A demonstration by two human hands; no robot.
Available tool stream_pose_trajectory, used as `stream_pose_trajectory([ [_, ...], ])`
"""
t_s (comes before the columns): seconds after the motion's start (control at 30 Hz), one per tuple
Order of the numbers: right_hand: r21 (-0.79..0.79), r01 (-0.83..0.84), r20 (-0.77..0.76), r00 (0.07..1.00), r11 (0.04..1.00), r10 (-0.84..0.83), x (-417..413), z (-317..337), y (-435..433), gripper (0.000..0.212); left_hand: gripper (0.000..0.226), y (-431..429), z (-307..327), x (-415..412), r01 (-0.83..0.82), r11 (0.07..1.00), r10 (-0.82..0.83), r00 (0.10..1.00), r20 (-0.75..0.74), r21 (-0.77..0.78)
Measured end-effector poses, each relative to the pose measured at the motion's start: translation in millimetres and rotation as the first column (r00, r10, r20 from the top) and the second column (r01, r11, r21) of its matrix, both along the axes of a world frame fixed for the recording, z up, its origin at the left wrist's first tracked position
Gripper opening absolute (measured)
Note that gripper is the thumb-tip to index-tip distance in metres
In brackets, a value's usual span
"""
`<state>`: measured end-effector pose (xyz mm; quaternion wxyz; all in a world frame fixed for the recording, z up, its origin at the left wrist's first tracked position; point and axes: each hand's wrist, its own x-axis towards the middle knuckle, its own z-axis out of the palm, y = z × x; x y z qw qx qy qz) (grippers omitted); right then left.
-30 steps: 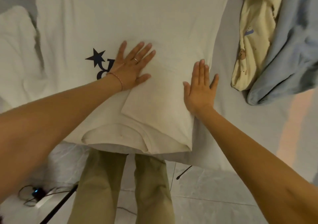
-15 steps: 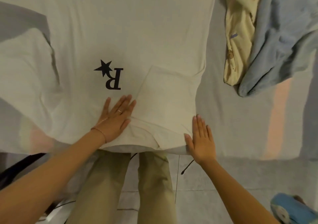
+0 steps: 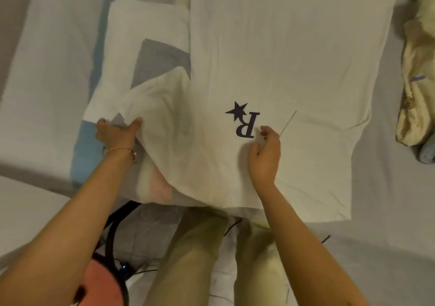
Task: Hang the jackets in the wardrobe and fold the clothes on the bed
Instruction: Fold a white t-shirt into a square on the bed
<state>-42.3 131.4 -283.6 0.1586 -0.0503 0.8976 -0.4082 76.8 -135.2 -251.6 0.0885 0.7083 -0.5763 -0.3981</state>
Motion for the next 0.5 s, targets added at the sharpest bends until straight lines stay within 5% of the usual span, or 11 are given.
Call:
stream_pose_trajectory([
  [0.13, -0.140, -0.320, 0.099, 0.937, 0.937, 0.334, 34.3, 8.9, -58.0, 0.042, 0.071, -6.4, 0.2, -3.5, -0.199, 0.970, 0.213, 0.973, -0.093, 0.143],
  [0.23, -0.144, -0.457, 0.206, 0.854, 0.878, 0.478, 55.7, 8.5, -73.5, 0.045, 0.034, -3.0, 1.2, -0.6, -0.171, 0.967, 0.190, 0.978, -0.090, 0.187],
  [0.4, -0.153, -0.087, 0.592, 0.789, 0.984, 0.162, 67.4, 9.4, -83.3, 0.045, 0.018, 10.3, 4.1, 3.7, -0.085, 0.990, 0.096, 0.992, -0.085, 0.116],
  [0.5, -0.168, -0.094, 0.626, 0.758, 0.981, 0.180, 68.3, 12.5, -88.2, 0.048, 0.037, 24.4, -1.1, 2.7, -0.078, 0.984, 0.106, 0.979, -0.173, 0.162],
])
